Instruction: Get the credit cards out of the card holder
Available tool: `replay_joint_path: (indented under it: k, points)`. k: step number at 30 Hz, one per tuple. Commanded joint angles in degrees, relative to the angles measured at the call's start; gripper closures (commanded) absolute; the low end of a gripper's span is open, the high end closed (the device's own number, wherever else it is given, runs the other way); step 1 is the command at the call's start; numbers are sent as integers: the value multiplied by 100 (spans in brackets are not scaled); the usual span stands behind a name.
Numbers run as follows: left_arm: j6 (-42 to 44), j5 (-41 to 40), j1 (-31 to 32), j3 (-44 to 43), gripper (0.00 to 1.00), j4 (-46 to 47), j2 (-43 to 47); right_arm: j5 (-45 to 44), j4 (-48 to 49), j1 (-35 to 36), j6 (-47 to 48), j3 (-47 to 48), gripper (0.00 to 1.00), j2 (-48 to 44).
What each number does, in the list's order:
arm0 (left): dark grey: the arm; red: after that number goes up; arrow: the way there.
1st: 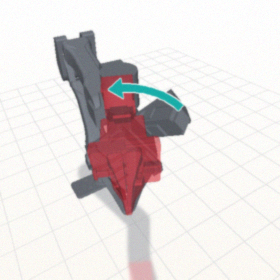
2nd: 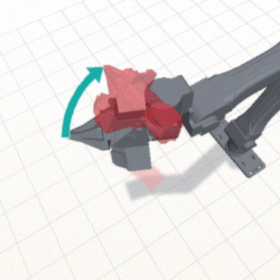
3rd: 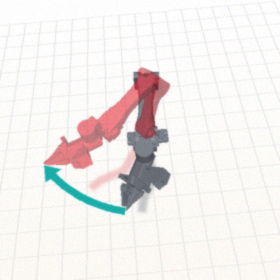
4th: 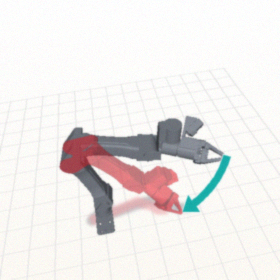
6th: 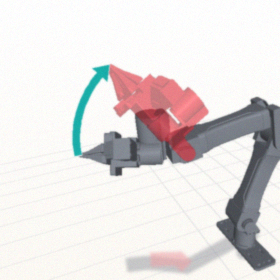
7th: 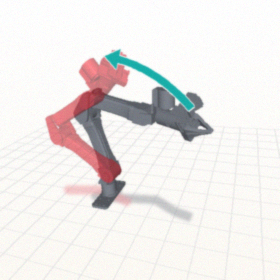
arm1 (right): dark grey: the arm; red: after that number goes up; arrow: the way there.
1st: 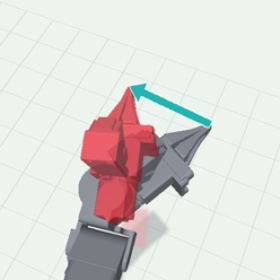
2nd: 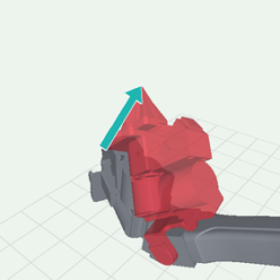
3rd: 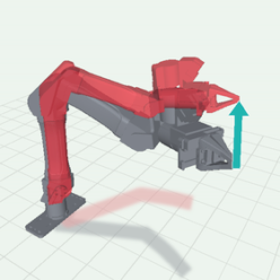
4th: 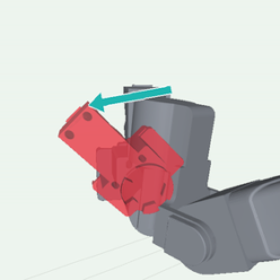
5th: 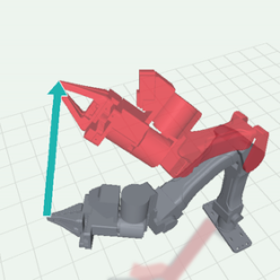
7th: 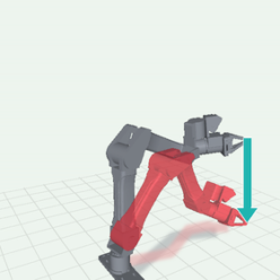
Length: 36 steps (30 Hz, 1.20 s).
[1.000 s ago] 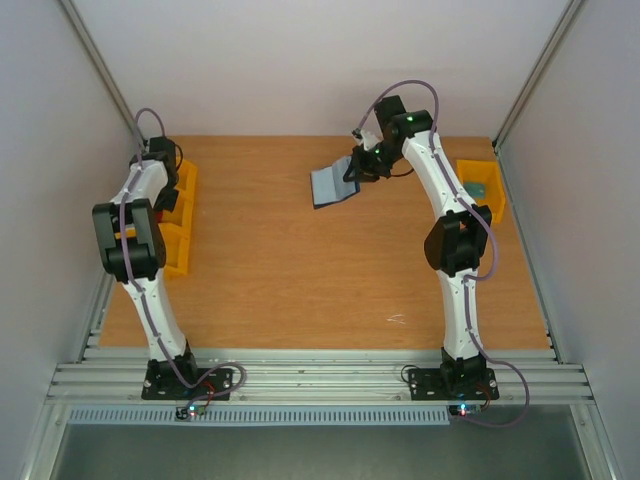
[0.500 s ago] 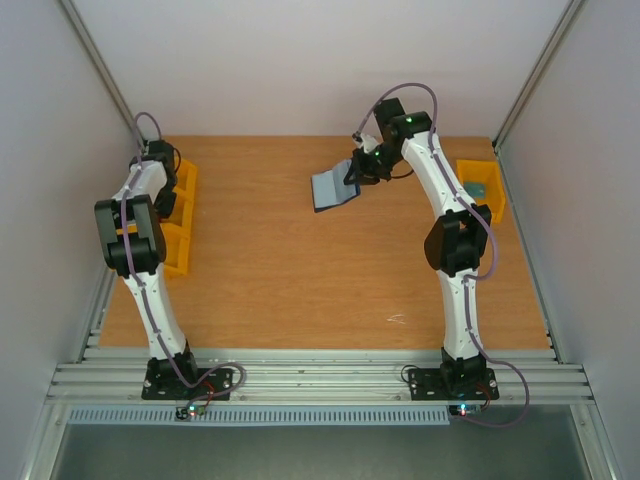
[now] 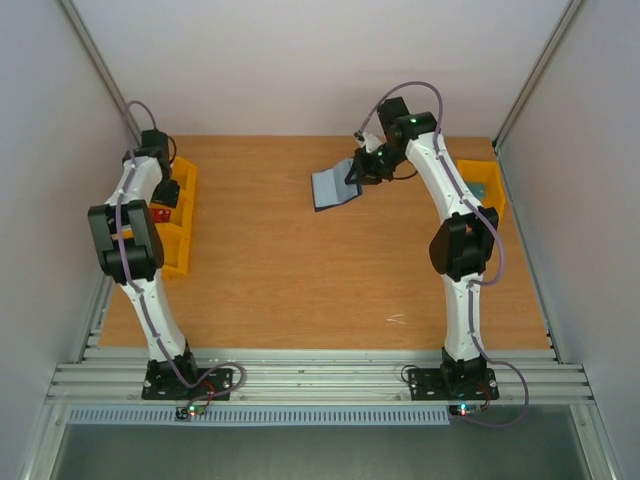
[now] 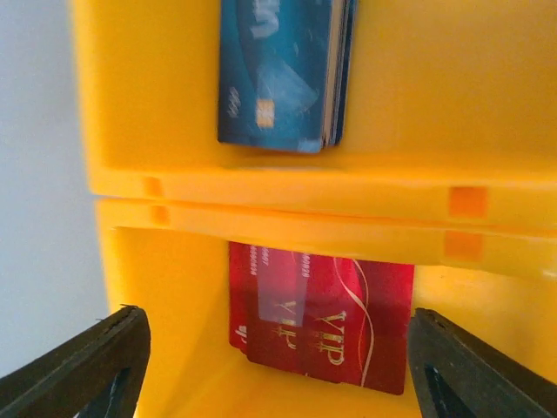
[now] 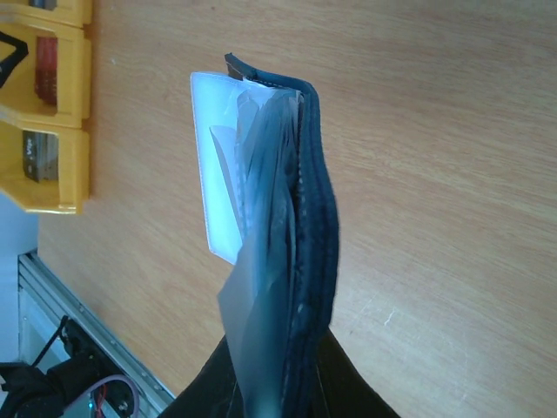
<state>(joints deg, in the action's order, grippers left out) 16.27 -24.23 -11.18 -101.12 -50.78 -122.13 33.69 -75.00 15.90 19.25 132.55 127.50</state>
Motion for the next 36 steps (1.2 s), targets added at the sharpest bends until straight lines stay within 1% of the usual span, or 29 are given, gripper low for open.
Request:
replay_joint_path:
  k: [1, 3, 6, 8, 10, 11, 15, 19, 22, 24, 26, 28, 30, 32, 36]
  points:
    - [-27, 505, -16, 190, 16, 744, 836, 199, 238, -34, 96, -125, 99, -515]
    - [79, 624, -15, 454, 13, 1007, 1140, 204, 269, -34, 113, -189, 99, -625]
    - [159, 949, -11, 787, 12, 1370, 1606, 216, 375, -33, 145, -445, 99, -891]
    - [182, 1360, -16, 1061, 12, 1637, 2002, 242, 550, -34, 177, -722, 99, -1160]
    - [262, 1965, -11, 1345, 11, 1892, 2447, 321, 754, -34, 209, -1090, 99, -1496]
    - [318, 2312, 1, 1463, 12, 1956, 2683, 386, 868, -34, 236, -1283, 99, -1690]
    - [402, 4143, 179, 1844, 13, 1940, 3586, 899, 1554, 9, 308, -2281, 99, -2655]
    - [308, 5828, 797, 2392, 13, 1968, 4539, 1418, 2304, 229, 378, -3249, 99, -3553]
    - [-177, 7083, 1280, 3054, 9, 2290, 5227, 1639, 2733, 548, 350, -3863, 99, -4092]
    - [-808, 8019, 1544, 3477, 5, 2691, 5671, 1599, 2919, 817, 327, -4096, 99, -4404]
    - [-1389, 8517, 1770, 3852, 1, 3075, 6100, 1478, 3040, 1138, 285, -4256, 99, -4660]
    - [-1965, 8810, 2003, 4120, 1, 3189, 6486, 1443, 3256, 1472, 204, -4399, 99, -4871]
    - [-2157, 9004, 2193, 4322, 1, 3068, 6828, 1380, 3468, 1801, 84, -4535, 99, -5049]
    - [-2297, 8969, 2320, 4571, 1, 3076, 7206, 1134, 3565, 2203, 32, -4615, 99, -5200]
    - [-2857, 8860, 2530, 4965, 1, 3511, 7697, 686, 3667, 2782, -64, -4666, 99, -5295]
